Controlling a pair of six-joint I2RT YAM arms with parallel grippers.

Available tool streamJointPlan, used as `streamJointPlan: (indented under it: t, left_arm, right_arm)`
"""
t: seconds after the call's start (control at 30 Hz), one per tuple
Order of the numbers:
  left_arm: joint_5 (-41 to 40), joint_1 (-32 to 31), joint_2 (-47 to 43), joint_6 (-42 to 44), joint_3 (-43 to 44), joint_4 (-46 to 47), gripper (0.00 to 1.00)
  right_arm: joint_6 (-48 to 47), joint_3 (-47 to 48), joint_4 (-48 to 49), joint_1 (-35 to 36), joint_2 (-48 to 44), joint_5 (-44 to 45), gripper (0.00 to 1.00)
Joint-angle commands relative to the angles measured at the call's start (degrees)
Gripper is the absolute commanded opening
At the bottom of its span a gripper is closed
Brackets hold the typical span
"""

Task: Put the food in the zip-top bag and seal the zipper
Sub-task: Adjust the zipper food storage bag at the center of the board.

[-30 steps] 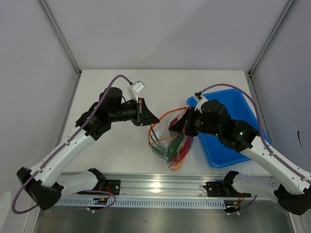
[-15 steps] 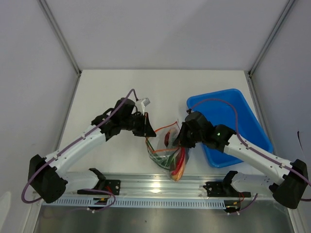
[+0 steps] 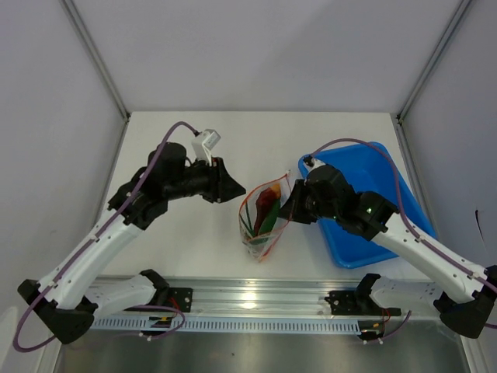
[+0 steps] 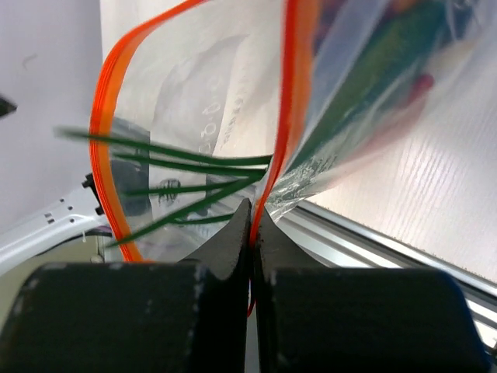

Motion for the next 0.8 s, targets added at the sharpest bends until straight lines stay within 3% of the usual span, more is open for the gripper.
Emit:
streamJointPlan:
  t: [0.0,0.13,0.27,0.77]
  left_arm:
    - [-3.23,0.26,3.56,2.10,-0.79,-2.43,0.36]
    - [-3.58,0.34,3.66,2.02,-2.90,-2.07,0.38]
    - [-7.70,0.34,2.70,2.37,-4.74,-2.78,0.33]
    - [-5.16,0.26,7.35,2.28,-3.87,0.74,0.29]
  right_arm:
    - [-1.18,-0.64,2.62,0.34,-0.01,-1.92,0.00]
    - [-1.79,-0.73,2.18,0.34,-0.63,-0.52,0.00]
    - [-2.23,-1.35,2.53,0.26,-0.89,-1.04,0.00]
    - [-3.73,-2.31,4.11,0.26,0.16,-4.65,0.00]
